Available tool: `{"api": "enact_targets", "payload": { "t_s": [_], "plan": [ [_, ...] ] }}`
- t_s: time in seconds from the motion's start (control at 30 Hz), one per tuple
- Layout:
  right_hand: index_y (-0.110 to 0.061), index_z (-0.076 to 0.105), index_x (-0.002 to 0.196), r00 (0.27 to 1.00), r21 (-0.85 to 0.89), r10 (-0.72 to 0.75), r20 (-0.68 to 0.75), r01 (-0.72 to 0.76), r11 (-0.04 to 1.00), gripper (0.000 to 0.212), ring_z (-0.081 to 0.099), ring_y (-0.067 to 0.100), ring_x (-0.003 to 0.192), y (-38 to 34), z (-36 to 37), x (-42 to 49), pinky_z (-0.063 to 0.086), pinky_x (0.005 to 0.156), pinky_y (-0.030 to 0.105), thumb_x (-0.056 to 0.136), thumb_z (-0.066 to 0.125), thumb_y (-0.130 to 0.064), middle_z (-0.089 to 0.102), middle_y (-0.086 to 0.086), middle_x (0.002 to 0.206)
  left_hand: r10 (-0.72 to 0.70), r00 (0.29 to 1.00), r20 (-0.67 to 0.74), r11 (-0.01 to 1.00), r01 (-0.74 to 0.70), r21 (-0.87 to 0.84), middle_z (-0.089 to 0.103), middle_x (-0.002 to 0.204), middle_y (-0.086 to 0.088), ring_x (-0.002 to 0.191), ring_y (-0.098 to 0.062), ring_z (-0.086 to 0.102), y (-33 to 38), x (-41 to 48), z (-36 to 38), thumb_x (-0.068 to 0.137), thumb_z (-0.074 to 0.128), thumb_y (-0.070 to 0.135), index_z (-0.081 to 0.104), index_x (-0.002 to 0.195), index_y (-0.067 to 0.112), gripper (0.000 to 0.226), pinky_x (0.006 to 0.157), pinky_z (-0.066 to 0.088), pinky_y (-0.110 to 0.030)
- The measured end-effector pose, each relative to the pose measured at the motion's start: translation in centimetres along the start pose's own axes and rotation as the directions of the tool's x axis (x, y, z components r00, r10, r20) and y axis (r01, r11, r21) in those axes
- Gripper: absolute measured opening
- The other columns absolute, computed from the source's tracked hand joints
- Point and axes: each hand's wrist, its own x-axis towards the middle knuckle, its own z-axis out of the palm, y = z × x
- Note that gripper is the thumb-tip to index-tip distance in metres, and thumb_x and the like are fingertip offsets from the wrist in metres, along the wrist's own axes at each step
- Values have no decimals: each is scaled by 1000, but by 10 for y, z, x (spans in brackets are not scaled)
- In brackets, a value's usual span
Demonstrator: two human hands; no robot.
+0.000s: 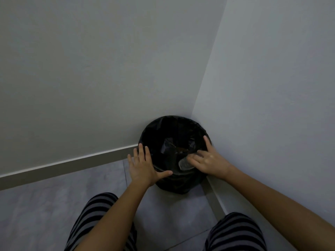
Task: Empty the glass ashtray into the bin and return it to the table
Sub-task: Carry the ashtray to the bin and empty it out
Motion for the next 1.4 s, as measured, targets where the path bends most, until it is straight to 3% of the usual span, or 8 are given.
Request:
{"api": "enact_targets", "payload": {
  "t_s": [0.43,0.57,0.7,0.83,0.93,1.1,1.2,1.4],
  "plan": [
    [-9,70,99,971,-19,236,37,-236,972,30,64,22,55,-8,3,4,44,82,76,72,75,3,74,4,89,-24,1000,11,998,23,58,-18,158,-15,146,-30,-13,1,-3,-8,59,30,95,-14,148,7,132,117,-4,-55],
    [-12,68,99,996,10,48,76,-49,999,24,61,22,52,-10,-1,6,43,83,76,80,66,2,72,2,85,-22,1000,7,998,22,67,-18,158,-15,146,-30,-14,2,-5,-9,59,29,95,-14,148,7,133,117,-5,-55],
    [-10,70,98,959,-21,278,46,-278,960,32,61,22,50,-5,1,5,39,83,80,70,77,1,73,3,82,-29,1000,3,999,29,42,-19,158,-15,145,-30,-14,4,-4,-7,59,30,95,-14,148,7,133,117,-5,-55],
    [-13,68,102,991,4,92,96,-93,996,29,64,23,56,-7,-4,5,42,82,78,75,72,0,72,1,88,-27,1000,0,999,27,37,-19,158,-15,146,-30,-14,6,-2,-9,58,30,96,-13,148,7,133,117,-5,-56],
    [-13,70,99,932,-5,350,91,-351,937,31,64,23,56,-18,-3,10,39,84,79,70,79,-4,74,1,87,-38,999,-6,999,38,36,-18,158,-15,146,-30,-12,2,-3,-9,59,31,95,-12,148,7,133,117,-4,-56],
    [-14,71,101,977,62,151,152,-162,985,34,64,22,54,-22,-11,12,45,81,75,70,79,-4,74,1,89,-33,999,-14,999,33,28,-17,158,-16,146,-30,-10,3,-4,-6,59,32,95,-11,149,7,133,117,-4,-56],
    [-15,67,110,797,143,506,329,-571,808,36,69,25,67,-17,-19,29,40,93,73,75,76,-11,74,4,94,-31,999,-6,999,31,19,-17,158,-16,146,-31,-11,3,-3,-6,59,32,95,-11,149,7,133,117,-4,-56],
    [-18,60,112,153,329,735,660,-939,-99,25,64,35,97,8,-24,53,49,88,42,88,56,-11,71,13,104,11,999,43,1000,-11,0,-23,156,-20,144,-34,-20,2,3,-10,61,38,93,-19,147,10,132,115,-8,-57]
  ]
}}
